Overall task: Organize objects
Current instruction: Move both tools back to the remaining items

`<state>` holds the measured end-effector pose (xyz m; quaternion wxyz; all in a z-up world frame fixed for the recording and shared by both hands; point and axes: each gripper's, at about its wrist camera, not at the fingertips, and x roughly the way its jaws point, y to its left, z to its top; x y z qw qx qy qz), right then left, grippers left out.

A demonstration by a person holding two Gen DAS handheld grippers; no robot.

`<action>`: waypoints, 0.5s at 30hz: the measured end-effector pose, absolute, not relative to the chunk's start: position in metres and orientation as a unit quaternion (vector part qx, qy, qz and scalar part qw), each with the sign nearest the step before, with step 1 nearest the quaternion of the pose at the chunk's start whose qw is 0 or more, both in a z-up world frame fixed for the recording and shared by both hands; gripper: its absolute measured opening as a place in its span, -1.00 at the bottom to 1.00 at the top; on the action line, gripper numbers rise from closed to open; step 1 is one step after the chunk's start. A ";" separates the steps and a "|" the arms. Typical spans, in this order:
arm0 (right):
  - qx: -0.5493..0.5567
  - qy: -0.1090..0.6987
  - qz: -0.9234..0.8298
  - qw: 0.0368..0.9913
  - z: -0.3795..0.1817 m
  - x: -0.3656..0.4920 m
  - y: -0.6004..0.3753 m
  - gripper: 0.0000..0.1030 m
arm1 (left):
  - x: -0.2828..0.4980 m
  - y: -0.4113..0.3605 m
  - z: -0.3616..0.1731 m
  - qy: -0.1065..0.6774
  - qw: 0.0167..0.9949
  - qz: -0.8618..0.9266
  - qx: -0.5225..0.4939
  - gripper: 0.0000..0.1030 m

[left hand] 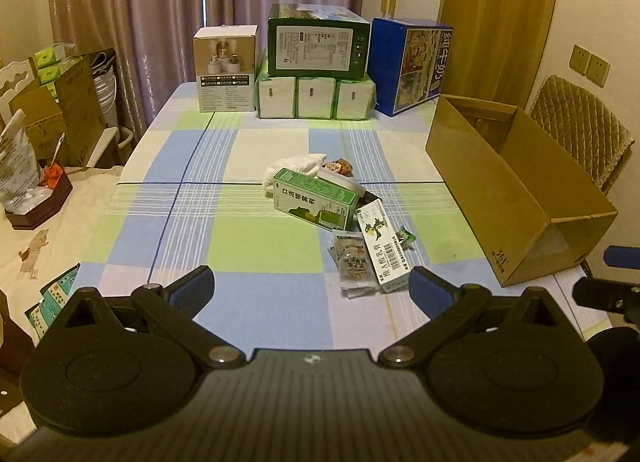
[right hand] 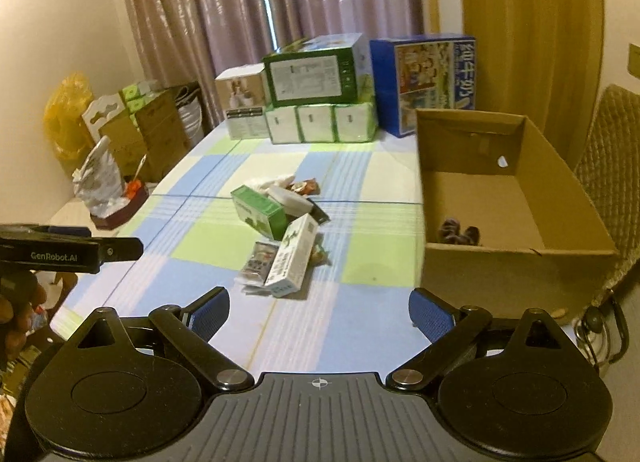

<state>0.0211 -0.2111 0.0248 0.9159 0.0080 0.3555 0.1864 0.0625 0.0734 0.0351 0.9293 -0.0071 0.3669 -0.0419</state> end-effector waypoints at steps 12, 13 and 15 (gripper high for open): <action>-0.038 0.379 0.210 0.901 -0.015 0.064 -0.171 0.60 | 0.108 0.091 0.005 0.393 0.919 -0.033 -0.003 0.97; -0.043 0.384 0.212 0.898 -0.020 0.070 -0.166 0.53 | 0.113 0.091 0.001 0.396 0.918 -0.034 -0.002 0.97; -0.050 0.391 0.217 0.893 -0.030 0.081 -0.158 0.42 | 0.122 0.093 -0.004 0.400 0.916 -0.037 0.000 0.97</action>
